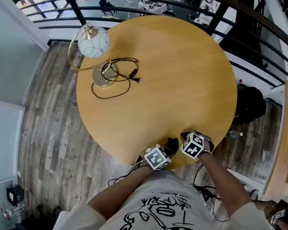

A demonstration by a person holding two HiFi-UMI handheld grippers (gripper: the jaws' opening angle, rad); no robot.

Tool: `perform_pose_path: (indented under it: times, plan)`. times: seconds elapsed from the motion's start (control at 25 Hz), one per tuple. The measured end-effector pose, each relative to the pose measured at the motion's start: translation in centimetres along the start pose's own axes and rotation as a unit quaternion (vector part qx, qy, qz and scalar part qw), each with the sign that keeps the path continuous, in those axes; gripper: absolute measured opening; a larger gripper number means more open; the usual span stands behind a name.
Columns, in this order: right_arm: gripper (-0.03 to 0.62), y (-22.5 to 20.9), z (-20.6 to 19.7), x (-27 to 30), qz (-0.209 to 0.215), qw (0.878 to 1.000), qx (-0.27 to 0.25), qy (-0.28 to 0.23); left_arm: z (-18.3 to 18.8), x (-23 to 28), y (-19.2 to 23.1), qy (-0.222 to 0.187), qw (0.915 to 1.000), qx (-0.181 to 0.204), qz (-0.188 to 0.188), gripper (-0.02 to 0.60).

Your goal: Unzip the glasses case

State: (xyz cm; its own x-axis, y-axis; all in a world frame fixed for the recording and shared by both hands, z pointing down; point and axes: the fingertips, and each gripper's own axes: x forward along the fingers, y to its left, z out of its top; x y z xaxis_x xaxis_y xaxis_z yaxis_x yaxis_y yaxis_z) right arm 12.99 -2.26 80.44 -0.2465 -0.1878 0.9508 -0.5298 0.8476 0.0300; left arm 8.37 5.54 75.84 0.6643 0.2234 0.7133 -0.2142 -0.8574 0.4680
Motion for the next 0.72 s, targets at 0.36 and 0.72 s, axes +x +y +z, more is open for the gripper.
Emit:
perform_pose_path:
  times: [0.36, 0.72]
  plan:
    - [0.022, 0.7, 2.5, -5.0, 0.011, 0.968, 0.208, -0.143, 2.1, -4.2, 1.5, -0.078, 0.9956, -0.049, 0.018, 0.006]
    - [0.023, -0.5, 9.4, -16.3, -0.009, 0.905, 0.304, -0.299, 9.5, -13.3, 1.7, -0.239, 0.9650, -0.076, 0.078, 0.006]
